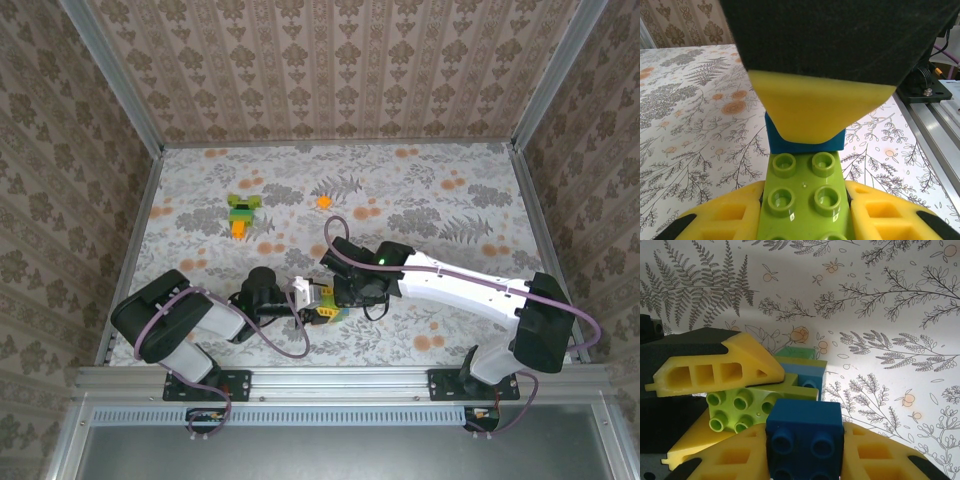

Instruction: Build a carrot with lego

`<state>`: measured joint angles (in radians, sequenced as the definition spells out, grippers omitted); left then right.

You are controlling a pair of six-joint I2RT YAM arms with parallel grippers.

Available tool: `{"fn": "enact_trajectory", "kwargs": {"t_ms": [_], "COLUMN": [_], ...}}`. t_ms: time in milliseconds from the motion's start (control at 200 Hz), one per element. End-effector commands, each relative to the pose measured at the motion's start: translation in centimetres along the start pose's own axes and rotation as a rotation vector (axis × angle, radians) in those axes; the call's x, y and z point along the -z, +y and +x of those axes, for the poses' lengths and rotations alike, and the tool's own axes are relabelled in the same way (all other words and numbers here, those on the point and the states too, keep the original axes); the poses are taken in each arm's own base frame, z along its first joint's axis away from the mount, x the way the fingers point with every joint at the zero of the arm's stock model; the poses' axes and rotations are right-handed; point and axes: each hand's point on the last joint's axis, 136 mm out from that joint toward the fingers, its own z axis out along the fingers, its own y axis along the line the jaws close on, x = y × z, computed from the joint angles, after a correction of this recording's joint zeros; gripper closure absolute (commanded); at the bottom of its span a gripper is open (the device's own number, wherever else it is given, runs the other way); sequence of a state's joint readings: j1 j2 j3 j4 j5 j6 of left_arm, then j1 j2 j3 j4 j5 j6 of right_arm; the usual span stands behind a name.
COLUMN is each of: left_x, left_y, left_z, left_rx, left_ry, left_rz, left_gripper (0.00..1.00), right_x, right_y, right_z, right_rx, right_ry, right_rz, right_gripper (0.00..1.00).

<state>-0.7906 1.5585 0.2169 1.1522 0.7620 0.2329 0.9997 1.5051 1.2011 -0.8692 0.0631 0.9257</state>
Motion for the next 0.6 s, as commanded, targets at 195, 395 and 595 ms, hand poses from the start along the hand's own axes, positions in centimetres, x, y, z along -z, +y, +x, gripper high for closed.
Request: {"fn": "enact_trajectory", "kwargs": {"t_ms": [195, 395, 595], "left_x": [0.1, 0.1, 0.1], "left_y": [-0.2, -0.2, -0.1], "left_z": [4.6, 4.6, 4.7], "left_rx": [0.078, 0.077, 0.079], "left_ry": [0.159, 0.16, 0.164], "left_rz": [-0.024, -0.027, -0.029], "left_gripper": [0.76, 0.76, 0.76], "right_x": [-3.0, -2.3, -2.0], "right_y": [-4.2, -4.7, -5.1], "right_z": [4.5, 4.0, 3.7], "right_rx": [0.022, 0.054, 0.048], "right_ry": [0.157, 0.148, 0.137], "right_rz": [0.202, 0.241, 0.267], "right_gripper": [0.81, 0.81, 0.81]}}
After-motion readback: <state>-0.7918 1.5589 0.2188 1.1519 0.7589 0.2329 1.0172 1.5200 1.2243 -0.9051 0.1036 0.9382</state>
